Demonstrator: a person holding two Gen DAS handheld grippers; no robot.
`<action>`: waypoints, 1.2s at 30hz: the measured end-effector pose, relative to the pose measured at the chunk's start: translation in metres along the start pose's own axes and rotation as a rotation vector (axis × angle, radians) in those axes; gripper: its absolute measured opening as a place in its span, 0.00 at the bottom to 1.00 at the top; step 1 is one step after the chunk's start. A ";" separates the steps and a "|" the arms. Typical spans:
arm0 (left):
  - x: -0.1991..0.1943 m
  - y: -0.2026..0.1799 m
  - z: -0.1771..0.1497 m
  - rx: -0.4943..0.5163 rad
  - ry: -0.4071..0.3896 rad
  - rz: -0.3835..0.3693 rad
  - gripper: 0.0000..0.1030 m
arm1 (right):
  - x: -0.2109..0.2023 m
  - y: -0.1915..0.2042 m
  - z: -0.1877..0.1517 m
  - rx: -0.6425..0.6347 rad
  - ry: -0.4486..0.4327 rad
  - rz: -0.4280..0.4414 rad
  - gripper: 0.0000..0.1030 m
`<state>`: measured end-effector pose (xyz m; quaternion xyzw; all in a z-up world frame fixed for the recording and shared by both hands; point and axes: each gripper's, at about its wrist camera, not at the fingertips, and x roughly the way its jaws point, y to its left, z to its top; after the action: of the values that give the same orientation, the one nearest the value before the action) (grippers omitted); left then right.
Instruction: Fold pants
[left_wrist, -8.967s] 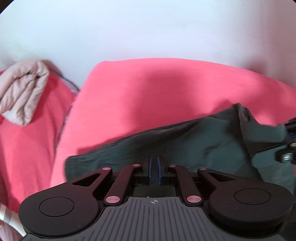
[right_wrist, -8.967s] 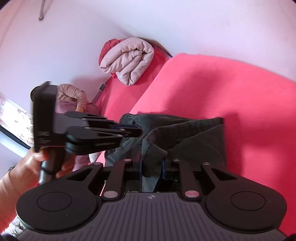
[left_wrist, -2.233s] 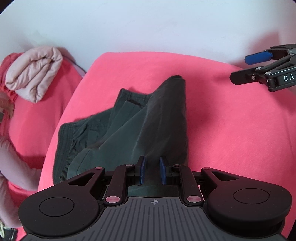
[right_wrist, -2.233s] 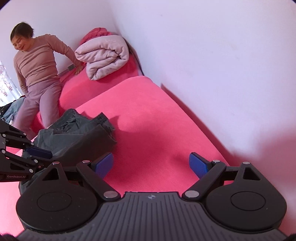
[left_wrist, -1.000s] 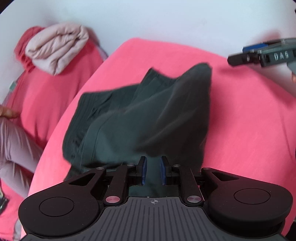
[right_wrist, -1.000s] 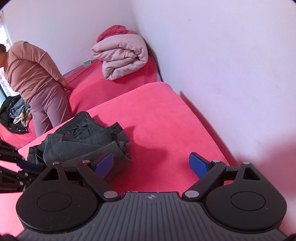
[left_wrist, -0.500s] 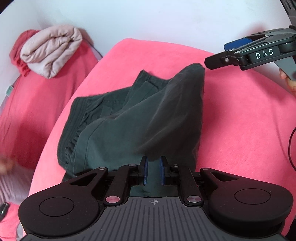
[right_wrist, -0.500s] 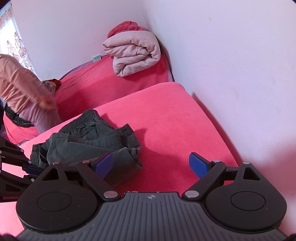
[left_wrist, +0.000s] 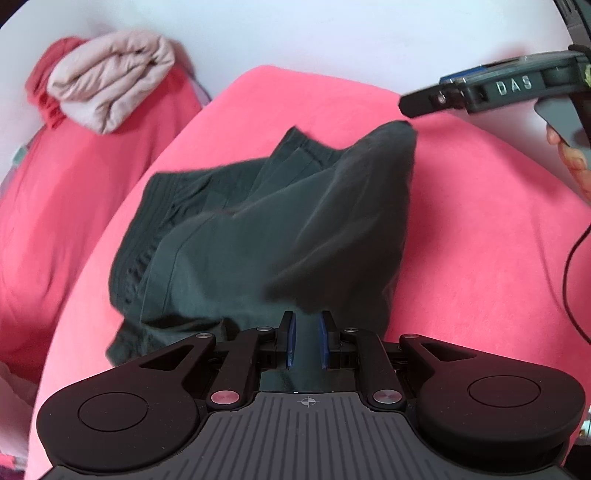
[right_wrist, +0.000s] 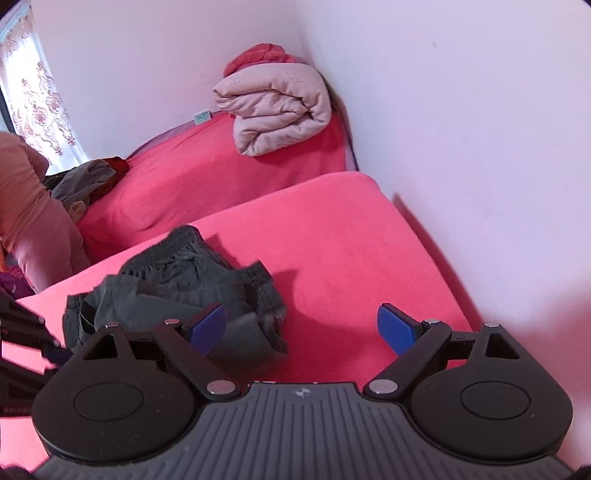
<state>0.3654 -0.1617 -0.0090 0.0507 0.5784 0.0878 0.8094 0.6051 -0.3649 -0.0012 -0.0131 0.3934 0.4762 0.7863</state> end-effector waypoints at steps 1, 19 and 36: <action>-0.001 0.002 -0.003 -0.017 0.000 0.000 0.71 | 0.005 0.001 0.003 0.002 0.001 0.014 0.89; -0.010 0.112 -0.106 -0.524 0.007 0.043 1.00 | 0.118 0.031 0.031 -0.202 0.201 0.099 0.89; 0.052 0.127 -0.096 -0.685 -0.039 -0.138 0.76 | 0.119 0.053 0.029 -0.302 0.201 0.154 0.20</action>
<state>0.2801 -0.0284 -0.0651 -0.2615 0.5017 0.2209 0.7944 0.6109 -0.2367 -0.0376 -0.1483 0.3940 0.5850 0.6932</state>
